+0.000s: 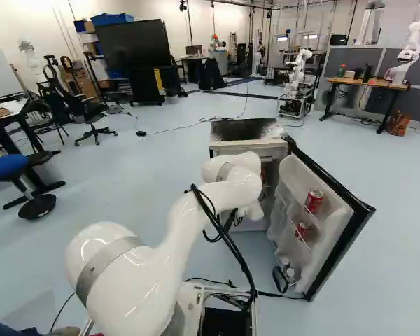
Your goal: Grab a drink from the fridge
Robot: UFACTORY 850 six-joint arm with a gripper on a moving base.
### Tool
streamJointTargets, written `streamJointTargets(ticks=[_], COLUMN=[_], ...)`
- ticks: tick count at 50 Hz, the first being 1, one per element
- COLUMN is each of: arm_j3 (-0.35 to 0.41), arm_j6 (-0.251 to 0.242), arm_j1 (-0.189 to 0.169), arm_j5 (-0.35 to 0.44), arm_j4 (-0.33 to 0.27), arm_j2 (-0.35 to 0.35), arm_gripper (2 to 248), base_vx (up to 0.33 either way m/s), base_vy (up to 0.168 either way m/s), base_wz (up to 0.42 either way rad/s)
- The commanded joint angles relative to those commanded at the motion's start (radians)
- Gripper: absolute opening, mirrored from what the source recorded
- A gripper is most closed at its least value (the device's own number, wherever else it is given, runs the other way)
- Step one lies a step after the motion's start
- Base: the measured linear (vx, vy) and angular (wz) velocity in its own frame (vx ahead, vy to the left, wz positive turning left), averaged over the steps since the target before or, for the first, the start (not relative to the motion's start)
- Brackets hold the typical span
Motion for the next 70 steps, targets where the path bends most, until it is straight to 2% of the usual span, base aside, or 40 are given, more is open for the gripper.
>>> streamJointTargets(ticks=[1,2,16,51,70], arm_j3=[0.000,0.000,0.004,0.112,0.268], arm_j6=[0.000,0.000,0.000,0.000,0.000], arm_j1=[0.000,0.000,0.000,0.000,-0.016], arm_j5=[0.000,0.000,0.000,0.000,0.000], arm_j4=[0.000,0.000,0.000,0.000,0.000], arm_j2=[0.000,0.000,0.004,0.110,0.194], arm_gripper=[132,99,98,98,98], base_vx=[0.000,0.000,0.000,0.000,0.000], base_vy=[0.000,0.000,0.000,0.000,0.000], base_wz=[0.000,0.000,0.000,0.000,0.000])
